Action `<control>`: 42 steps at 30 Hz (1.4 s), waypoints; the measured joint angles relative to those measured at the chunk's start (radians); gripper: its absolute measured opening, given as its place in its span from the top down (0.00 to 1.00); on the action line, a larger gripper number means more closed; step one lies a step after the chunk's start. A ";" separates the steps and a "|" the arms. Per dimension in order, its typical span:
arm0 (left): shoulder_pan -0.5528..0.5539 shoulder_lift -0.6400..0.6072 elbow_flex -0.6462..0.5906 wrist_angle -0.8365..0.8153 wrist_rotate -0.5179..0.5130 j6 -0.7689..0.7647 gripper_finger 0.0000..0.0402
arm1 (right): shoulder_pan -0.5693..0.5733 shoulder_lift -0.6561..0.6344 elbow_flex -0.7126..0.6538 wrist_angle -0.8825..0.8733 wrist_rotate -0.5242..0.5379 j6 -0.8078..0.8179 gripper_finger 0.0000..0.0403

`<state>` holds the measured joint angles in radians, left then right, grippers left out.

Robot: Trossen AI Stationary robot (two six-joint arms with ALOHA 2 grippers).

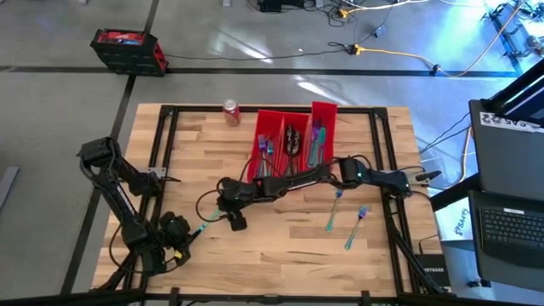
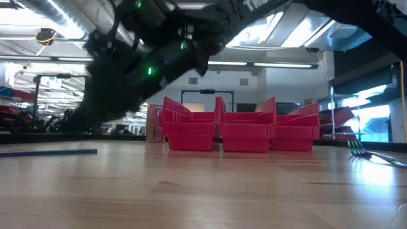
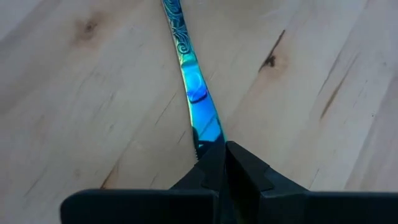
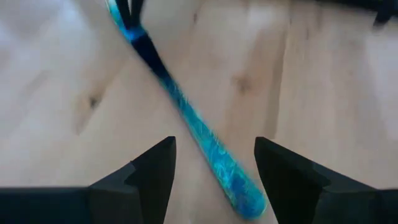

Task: Sort silverware
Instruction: Put the purple table knife into the right red bin

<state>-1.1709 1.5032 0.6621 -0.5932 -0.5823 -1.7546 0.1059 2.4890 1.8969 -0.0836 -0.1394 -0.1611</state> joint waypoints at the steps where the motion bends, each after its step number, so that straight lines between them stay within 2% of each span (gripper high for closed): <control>1: 0.000 0.000 0.000 -0.001 0.000 0.000 1.00 | -0.004 0.013 0.000 0.001 -0.001 0.004 0.50; 8: 0.000 0.000 0.000 0.002 -0.005 -0.003 1.00 | -0.009 0.060 0.045 -0.004 0.000 0.042 0.50; 18: 0.000 0.000 0.000 0.001 -0.005 -0.001 1.00 | -0.008 0.061 0.055 -0.022 0.017 0.033 0.50; 36: 0.000 0.000 0.000 0.002 -0.006 0.000 1.00 | 0.043 0.030 0.059 -0.239 -0.032 0.057 0.50; 42: 0.000 0.000 0.000 0.002 -0.006 0.000 1.00 | 0.058 0.005 0.057 -0.311 -0.035 0.128 0.50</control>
<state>-1.1706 1.5028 0.6617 -0.5908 -0.5880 -1.7550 0.1639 2.4945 1.9540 -0.3946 -0.1743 -0.0334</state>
